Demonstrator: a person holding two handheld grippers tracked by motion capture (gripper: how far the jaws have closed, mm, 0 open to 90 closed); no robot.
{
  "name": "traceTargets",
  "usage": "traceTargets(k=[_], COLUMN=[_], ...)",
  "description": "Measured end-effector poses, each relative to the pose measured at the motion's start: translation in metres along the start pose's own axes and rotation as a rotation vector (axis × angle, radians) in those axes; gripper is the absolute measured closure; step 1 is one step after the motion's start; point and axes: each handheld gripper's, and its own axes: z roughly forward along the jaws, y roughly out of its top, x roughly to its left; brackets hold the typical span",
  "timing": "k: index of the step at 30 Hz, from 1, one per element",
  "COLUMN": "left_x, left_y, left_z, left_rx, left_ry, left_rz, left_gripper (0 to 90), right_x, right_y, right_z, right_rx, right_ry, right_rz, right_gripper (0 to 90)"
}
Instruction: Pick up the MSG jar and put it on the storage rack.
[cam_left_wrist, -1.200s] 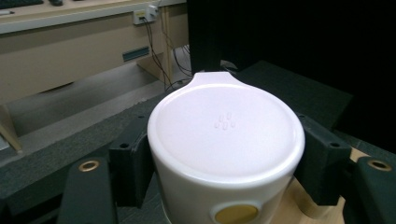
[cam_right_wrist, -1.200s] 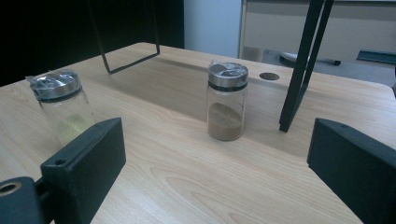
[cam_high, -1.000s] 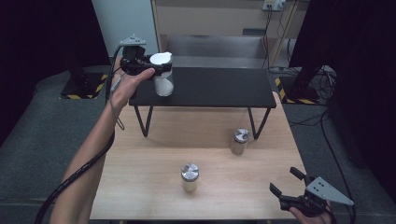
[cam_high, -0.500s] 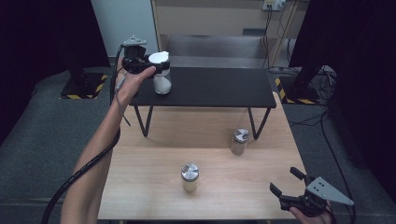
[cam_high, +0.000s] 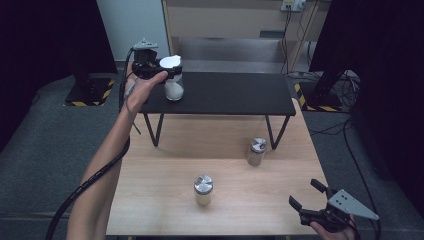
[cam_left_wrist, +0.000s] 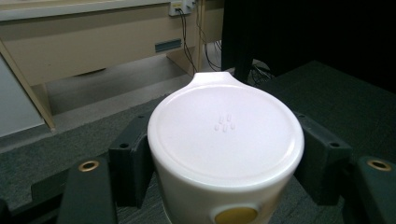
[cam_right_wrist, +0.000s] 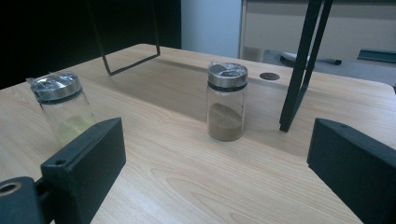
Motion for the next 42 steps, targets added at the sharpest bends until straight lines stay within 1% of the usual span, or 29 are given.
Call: traceTargets(k=[4, 12, 19, 28, 29, 30, 31, 32, 33, 34, 36, 39, 40, 42], left_x=[0.001, 0.000, -0.002, -0.002, -0.002, -0.001, -0.001, -0.001, -0.001, -0.002, -0.005, -0.007, -0.009, -0.013], left_y=[-0.002, -0.001, -0.002, -0.004, -0.004, -0.006, -0.008, -0.009, -0.008, -0.008, -0.008, -0.005, -0.004, -0.001], left_z=[0.000, -0.001, 0.000, 0.000, 0.000, -0.001, -0.001, -0.001, -0.001, -0.002, -0.003, -0.004, -0.005, -0.008], left_rx=[-0.008, -0.001, -0.005, -0.011, -0.013, -0.026, -0.042, -0.055, -0.057, -0.059, -0.077, -0.091, -0.091, -0.091], left_ry=[-0.002, -0.005, -0.003, -0.004, -0.004, -0.007, -0.009, -0.011, -0.018, -0.018, -0.015, -0.019, -0.016, -0.009], left_rz=[-0.007, 0.015, 0.027, 0.028, 0.027, 0.022, 0.009, -0.005, -0.014, -0.011, 0.006, -0.004, 0.004, 0.037], left_gripper=[29.8, 29.7, 29.6, 29.6, 29.5, 29.3, 27.5, 22.6, 18.0, 14.6, 10.7, 5.3, 4.1, 2.6], right_x=[0.000, 0.000, 0.000, 0.000, 0.000, 0.000, 0.000, 0.000, 0.000, 0.000, 0.000, 0.000, 0.000, 0.000], right_y=[0.000, 0.000, 0.000, 0.000, 0.000, 0.000, 0.000, 0.000, 0.000, 0.000, 0.000, 0.000, 0.000, 0.000], right_z=[0.000, 0.000, 0.000, 0.000, 0.000, 0.000, 0.000, 0.000, 0.000, 0.000, 0.000, 0.000, 0.000, 0.000], right_rx=[0.000, 0.001, 0.000, 0.000, -0.001, -0.001, -0.001, 0.000, -0.001, -0.001, -0.001, -0.001, -0.001, -0.002], right_ry=[0.001, 0.002, 0.002, 0.003, 0.003, 0.003, 0.003, 0.003, 0.002, 0.002, 0.003, 0.003, 0.003, 0.003], right_rz=[0.003, 0.003, 0.004, 0.003, 0.002, 0.002, 0.002, 0.002, 0.002, 0.002, 0.001, 0.000, 0.000, 0.000], right_gripper=[5.0, 5.0, 5.0, 5.0, 5.0, 5.0, 5.0, 5.0, 5.0, 5.0, 5.0, 5.0, 5.0, 5.0])
